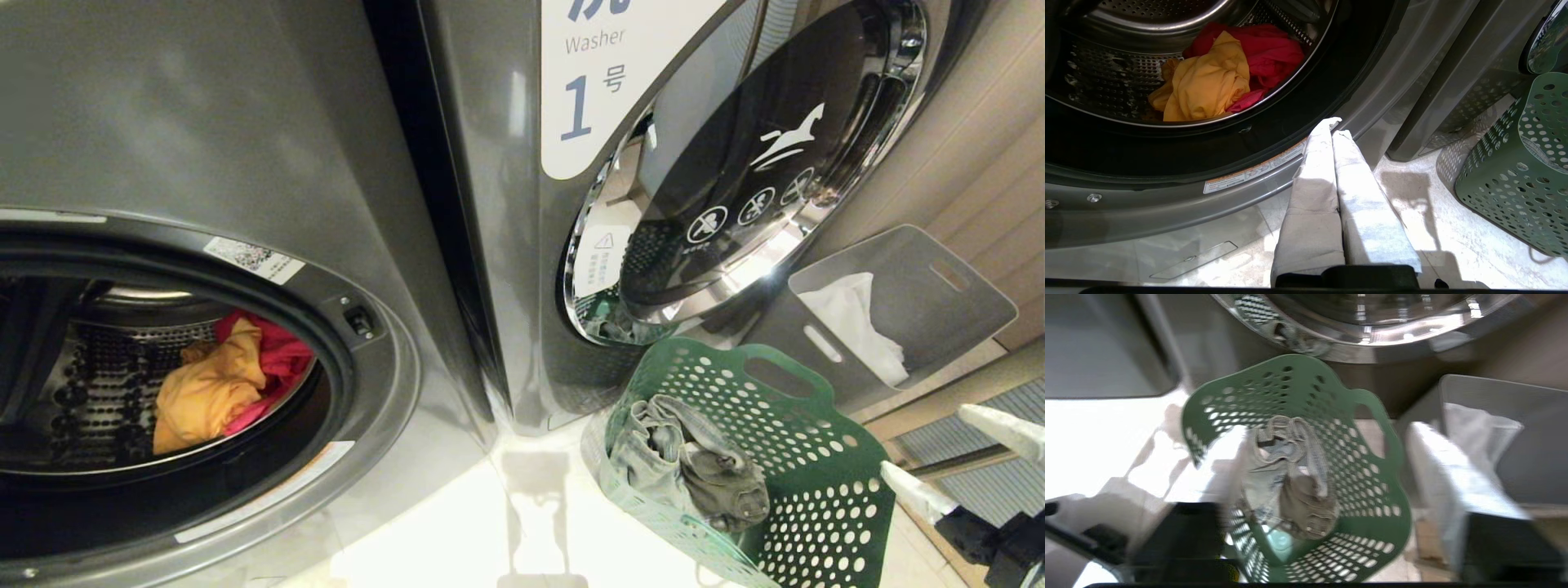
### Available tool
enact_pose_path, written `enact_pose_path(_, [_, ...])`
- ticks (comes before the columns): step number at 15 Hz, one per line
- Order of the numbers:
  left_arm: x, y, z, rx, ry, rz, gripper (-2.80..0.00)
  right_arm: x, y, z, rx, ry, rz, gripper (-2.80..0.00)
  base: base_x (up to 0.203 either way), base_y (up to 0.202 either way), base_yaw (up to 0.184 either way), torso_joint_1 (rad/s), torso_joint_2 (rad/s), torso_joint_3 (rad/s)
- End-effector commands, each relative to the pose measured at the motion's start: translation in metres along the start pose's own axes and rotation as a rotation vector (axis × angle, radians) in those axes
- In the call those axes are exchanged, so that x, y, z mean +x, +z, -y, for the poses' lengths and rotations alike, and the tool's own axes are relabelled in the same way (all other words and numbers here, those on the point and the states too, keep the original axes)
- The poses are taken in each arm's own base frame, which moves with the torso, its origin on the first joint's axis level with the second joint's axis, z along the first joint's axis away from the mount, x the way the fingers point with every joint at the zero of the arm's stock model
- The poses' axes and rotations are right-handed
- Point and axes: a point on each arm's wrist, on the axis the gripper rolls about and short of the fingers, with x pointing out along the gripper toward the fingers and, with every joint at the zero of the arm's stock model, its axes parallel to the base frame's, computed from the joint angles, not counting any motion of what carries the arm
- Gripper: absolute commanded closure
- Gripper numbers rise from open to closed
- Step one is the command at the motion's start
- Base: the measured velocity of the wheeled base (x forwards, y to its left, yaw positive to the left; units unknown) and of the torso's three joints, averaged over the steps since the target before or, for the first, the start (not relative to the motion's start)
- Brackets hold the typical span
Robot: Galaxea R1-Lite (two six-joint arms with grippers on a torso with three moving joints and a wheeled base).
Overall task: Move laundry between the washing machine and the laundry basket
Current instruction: Pick a cloth and place it into the basket
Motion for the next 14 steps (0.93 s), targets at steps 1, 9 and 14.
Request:
enact_pose_path(1, [0.0021, -0.0113, -0.0002, 0.0, 0.001, -0.04, 0.0, 0.0115, -0.0002, 0.0006, 0.002, 0.024, -0.031, 0.0, 0.0, 0.0, 0.0, 0.0, 0.0, 0.0])
enact_pose_path(9, [0.0021, -0.0113, -0.0002, 0.001, 0.001, -0.04, 0.0, 0.018, 0.0045, -0.0001, 0.0, 0.057, -0.016, 0.0, 0.0, 0.0, 0.0, 0.0, 0.0, 0.0])
enact_pose_path(14, [0.0021, -0.0113, -0.0002, 0.0, 0.002, -0.04, 0.0, 0.0143, 0.004, -0.0011, 0.003, 0.058, -0.008, 0.0, 0.0, 0.0, 0.0, 0.0, 0.0, 0.0])
